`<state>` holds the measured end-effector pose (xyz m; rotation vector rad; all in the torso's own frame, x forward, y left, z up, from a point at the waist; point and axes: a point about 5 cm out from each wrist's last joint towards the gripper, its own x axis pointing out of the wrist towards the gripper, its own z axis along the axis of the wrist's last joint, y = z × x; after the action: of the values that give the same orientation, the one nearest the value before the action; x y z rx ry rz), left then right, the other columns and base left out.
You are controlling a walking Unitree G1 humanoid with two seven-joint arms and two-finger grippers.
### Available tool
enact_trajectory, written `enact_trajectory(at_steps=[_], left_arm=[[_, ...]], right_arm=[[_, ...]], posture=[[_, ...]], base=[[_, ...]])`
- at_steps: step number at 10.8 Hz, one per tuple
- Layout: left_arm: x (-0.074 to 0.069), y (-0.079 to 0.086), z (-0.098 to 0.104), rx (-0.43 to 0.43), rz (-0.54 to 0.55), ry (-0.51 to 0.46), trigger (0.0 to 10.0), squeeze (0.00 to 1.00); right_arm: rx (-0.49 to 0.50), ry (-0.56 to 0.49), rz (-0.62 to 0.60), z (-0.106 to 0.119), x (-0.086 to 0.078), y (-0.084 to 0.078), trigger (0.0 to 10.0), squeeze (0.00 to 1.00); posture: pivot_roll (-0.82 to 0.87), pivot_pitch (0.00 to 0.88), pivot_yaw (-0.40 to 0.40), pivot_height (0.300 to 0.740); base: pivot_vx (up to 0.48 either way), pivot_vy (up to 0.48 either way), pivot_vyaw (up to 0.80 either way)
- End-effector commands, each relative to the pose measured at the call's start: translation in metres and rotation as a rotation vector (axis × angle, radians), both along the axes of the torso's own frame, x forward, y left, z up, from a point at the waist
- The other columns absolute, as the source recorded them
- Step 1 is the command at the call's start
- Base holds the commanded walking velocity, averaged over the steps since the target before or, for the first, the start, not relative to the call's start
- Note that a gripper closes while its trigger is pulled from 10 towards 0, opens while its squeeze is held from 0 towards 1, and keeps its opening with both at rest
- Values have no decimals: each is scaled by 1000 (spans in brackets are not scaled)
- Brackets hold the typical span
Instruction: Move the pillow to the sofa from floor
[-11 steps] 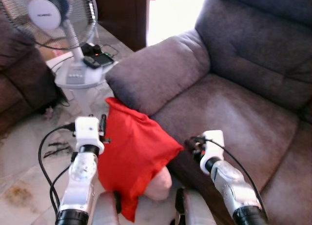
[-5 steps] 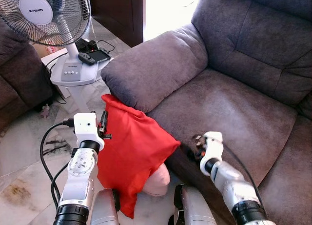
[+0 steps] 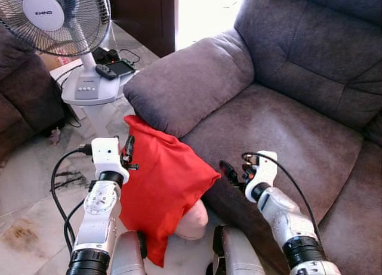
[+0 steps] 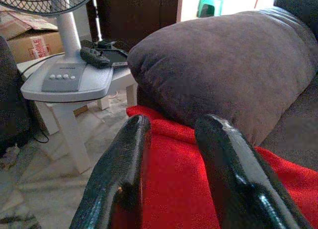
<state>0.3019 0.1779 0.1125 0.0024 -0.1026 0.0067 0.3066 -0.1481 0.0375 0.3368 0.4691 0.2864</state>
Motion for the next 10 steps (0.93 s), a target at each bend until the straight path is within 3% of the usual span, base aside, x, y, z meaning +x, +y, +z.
enact_trajectory(at_steps=[1,10], left_arm=[[2,0,-3,-11,-5,19,10000,0],[0,2,1,-11,11,5,10000,0]], right_arm=[[-18,26,38,-6,-3,6,10000,0],[37,21,64,-11,7,29,10000,0]], posture=[[25,130,-45,600],[76,165,-60,600]], base=[[0,0,0],[0,0,0]])
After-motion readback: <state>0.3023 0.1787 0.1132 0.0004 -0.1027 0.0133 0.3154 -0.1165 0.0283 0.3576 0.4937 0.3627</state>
